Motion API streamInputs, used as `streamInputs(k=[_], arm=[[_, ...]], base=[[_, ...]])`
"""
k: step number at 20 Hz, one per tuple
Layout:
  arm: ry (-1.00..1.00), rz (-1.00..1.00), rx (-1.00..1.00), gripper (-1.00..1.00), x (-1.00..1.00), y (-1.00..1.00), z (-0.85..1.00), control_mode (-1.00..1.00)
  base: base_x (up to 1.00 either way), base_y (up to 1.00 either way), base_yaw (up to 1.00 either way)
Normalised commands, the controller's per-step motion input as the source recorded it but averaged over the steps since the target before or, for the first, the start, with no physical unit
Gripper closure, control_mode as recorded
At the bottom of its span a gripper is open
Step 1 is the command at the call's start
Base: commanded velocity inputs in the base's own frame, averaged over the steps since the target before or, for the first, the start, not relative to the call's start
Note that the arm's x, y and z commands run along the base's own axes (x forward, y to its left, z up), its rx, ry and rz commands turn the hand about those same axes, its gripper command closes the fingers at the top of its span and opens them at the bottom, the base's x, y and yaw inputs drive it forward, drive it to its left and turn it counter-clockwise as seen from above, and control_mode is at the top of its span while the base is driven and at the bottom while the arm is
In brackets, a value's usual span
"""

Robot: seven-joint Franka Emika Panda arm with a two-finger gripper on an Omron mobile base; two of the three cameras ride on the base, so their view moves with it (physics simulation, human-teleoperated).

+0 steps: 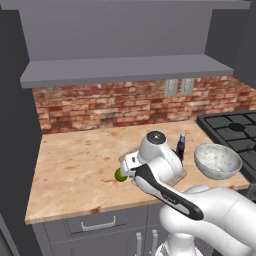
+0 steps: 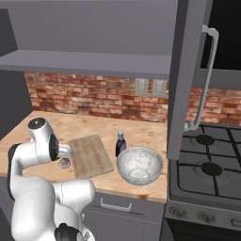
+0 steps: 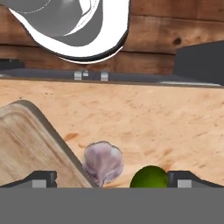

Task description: Open the cabinet. Place the bowl and condiment on the counter. Then place the lime and garlic on the cutting board.

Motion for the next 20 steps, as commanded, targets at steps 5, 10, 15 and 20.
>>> streamInputs(k=[5,10,15,20], arm=[[-0.05,0.00,0.00,-1.00,0.00,0.00,-0.32,-1.00],[-0.09,0.00,-0.01,-1.00,0.00,0.00,-0.42,-1.00],[-0.09,0.00,-0.02,-1.00,0.00,-0.02,-0.40,-1.00],[-0.08,0.00,0.00,-1.00,0.02,0.00,-0.06,-1.00]], base=[[0.00,0.00,0.00],[0.00,0.00,0.00],[0.00,0.00,0.00],[0.00,0.00,0.00]])
